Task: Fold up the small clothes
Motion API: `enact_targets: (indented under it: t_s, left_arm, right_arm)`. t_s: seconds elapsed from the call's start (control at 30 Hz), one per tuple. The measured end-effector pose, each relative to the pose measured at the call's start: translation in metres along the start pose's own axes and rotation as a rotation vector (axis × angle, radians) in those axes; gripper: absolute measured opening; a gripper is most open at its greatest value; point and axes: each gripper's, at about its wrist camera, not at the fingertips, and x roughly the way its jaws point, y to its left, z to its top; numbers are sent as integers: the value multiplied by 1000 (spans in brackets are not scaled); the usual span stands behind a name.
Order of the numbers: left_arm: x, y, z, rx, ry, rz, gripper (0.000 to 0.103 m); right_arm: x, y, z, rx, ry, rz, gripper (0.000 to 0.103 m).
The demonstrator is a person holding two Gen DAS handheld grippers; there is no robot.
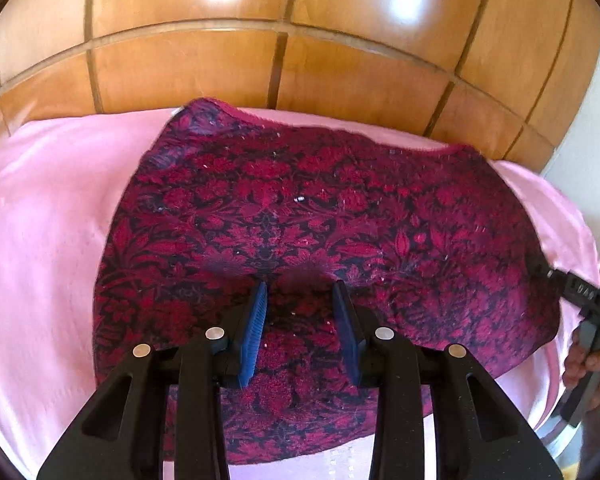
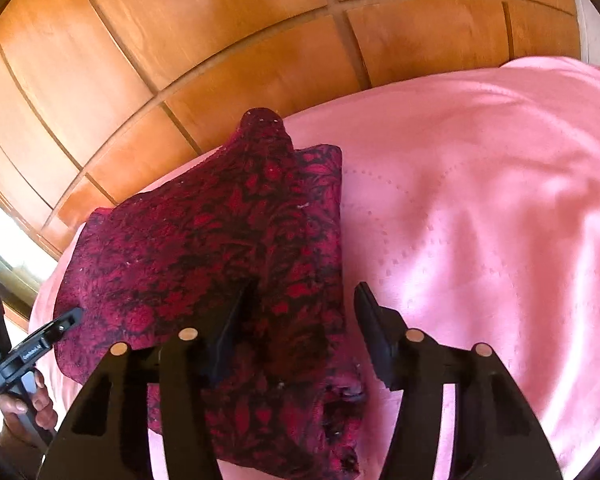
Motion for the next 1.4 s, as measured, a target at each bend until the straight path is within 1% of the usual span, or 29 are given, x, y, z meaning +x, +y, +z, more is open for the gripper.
enact_targets:
  t_s: [0.03, 0.1, 0.17, 0.23, 0.3, 0.33, 0.37, 0.4, 0.53, 0.6, 0.63, 0.67, 0.73, 0.8, 0.83, 0.87, 0.93, 1.03, 1.1, 1.17, 1.23, 1.33, 1.4]
  left_arm:
    - [-4, -1, 0, 3, -12, 6, 33]
    - [-11, -6, -3, 28, -38, 19, 33]
    - [-14, -10, -5, 51, -46, 14, 33]
    - [-10, -10, -5, 66, -29, 23, 33]
    - [2, -7, -6, 59, 12, 27, 33]
    - [5, -6, -5, 50, 21, 21, 33]
    - [7, -5, -5, 45, 26, 16, 33]
    - [9, -3, -3, 45, 28, 13, 33]
    - [10, 0, -2, 43, 36, 2, 33]
    - [11, 2, 0, 42, 38, -6, 33]
    - [10, 2, -1, 41, 38, -8, 33]
    - [11, 3, -1, 40, 39, -9, 33]
    - [12, 3, 0, 40, 41, -5, 33]
    - [12, 3, -1, 34, 44, -8, 33]
    - [12, 3, -1, 29, 45, -14, 33]
    - [12, 4, 0, 27, 46, -20, 33]
    - [12, 5, -1, 30, 44, -26, 33]
    - [13, 6, -3, 32, 44, -36, 33]
    - [14, 7, -2, 26, 49, -43, 33]
    - [14, 9, -2, 20, 52, -51, 33]
    - [15, 12, -1, 9, 55, -65, 33]
    - [16, 17, -2, -9, 56, -83, 33]
    - [15, 19, -3, -16, 53, -93, 33]
  right_arm:
    - [1, -3, 0, 13, 5, 11, 63]
    - [5, -11, 2, 53, 19, 53, 64]
    - [6, -14, 2, 71, 27, 81, 64]
    - [5, -18, 1, 89, 40, 117, 64]
    - [5, -19, 0, 105, 58, 164, 64]
    - [6, -20, -1, 115, 71, 196, 65]
    - [7, -20, -1, 121, 82, 213, 70]
    - [8, -19, -2, 125, 94, 228, 71]
    - [14, -20, -3, 132, 126, 258, 76]
    - [14, -21, -5, 124, 135, 250, 75]
    - [14, -20, -4, 119, 137, 240, 69]
    - [12, -16, -3, 111, 143, 228, 61]
    - [7, -6, 1, 85, 148, 220, 53]
    - [6, 6, 4, 38, 153, 208, 53]
    - [8, 6, 3, 30, 173, 203, 57]
    - [12, 3, 2, 50, 191, 209, 61]
    - [17, -2, 1, 80, 204, 227, 62]
    - [17, 2, 1, 64, 204, 217, 65]
    - [18, 5, 2, 60, 208, 207, 60]
    - [9, 9, 5, 52, 200, 215, 47]
    - [-2, 15, 8, 42, 187, 236, 41]
    - [-9, 20, 8, 45, 180, 273, 39]
    - [-4, 19, 4, 44, 200, 247, 40]
